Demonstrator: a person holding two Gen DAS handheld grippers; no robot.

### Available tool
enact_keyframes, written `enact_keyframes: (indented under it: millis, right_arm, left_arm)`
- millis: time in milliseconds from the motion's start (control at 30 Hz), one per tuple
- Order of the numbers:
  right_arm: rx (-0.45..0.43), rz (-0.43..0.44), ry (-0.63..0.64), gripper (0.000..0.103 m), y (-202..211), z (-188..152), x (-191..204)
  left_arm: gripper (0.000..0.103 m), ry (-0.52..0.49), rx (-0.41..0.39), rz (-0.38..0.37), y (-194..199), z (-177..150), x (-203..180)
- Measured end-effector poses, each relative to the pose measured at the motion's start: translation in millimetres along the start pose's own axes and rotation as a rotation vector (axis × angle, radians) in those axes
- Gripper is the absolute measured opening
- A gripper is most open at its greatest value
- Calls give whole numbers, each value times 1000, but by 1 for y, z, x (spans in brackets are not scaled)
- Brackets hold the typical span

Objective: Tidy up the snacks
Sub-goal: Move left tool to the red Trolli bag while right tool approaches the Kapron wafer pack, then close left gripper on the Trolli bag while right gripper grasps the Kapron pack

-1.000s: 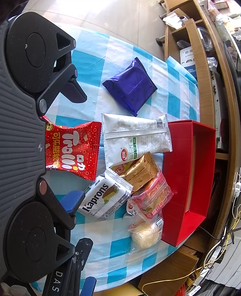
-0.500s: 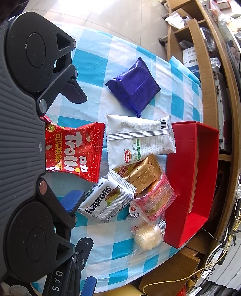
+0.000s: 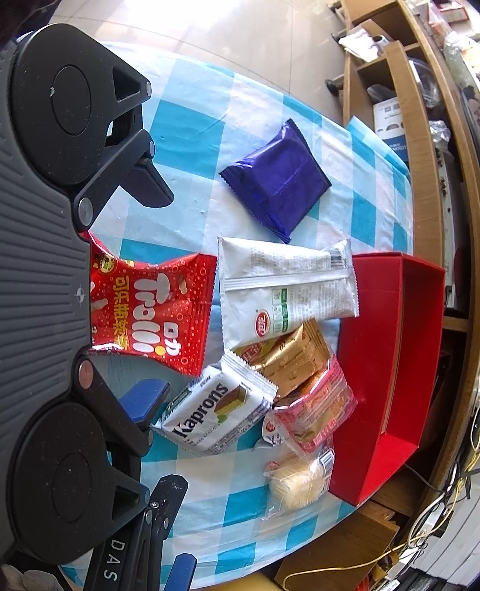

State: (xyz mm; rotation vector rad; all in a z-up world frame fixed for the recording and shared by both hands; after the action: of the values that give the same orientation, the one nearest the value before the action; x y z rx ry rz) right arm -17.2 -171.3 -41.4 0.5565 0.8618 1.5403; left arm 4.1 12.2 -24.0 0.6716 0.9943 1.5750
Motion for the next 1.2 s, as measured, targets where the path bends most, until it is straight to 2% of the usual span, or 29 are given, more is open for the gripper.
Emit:
enact_keyframes:
  millis: [167, 300, 367, 500, 600, 767, 933, 1067, 1200]
  right_arm:
    - [-15, 34, 20, 103, 1, 10, 0]
    - [-17, 59, 30, 103, 1, 15, -2]
    - [-14, 77, 36, 103, -1, 17, -3]
    - [-14, 149, 89, 103, -1, 22, 6]
    - [-20, 167, 153, 103, -3, 25, 19]
    - [20, 230, 280, 96, -20, 38, 39]
    - [109, 305, 357, 81, -46, 45, 50]
    - [117, 299, 414, 76, -57, 50, 56]
    - [114, 311, 400, 72, -56, 51, 54]
  left_arm:
    - [101, 55, 33, -26, -7, 2, 7]
    - [98, 30, -4, -5, -15, 0, 4]
    - [95, 14, 18, 11, -20, -2, 1]
    - [95, -40, 24, 51, -22, -7, -6]
    - [95, -50, 32, 59, -21, -8, -6]
    - [94, -56, 36, 55, -19, -9, -3]
    - [94, -68, 34, 36, -19, -10, -1]
    - [96, -69, 58, 29, -21, -9, -1]
    - [97, -62, 89, 25, -22, -8, -1]
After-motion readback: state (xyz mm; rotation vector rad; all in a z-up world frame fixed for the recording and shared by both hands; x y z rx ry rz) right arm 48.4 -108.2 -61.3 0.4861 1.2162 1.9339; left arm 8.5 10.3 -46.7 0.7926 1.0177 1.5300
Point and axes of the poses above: each gripper's, at about its wrist camera, not at the fingertips, and y roughly against the way its jaws point, x to its left, z to its top, the point moved 1 cm from there along -y, roughly the way its jaws point, and after that the axes turned 12 degrees about y, right-handed, at the moved point
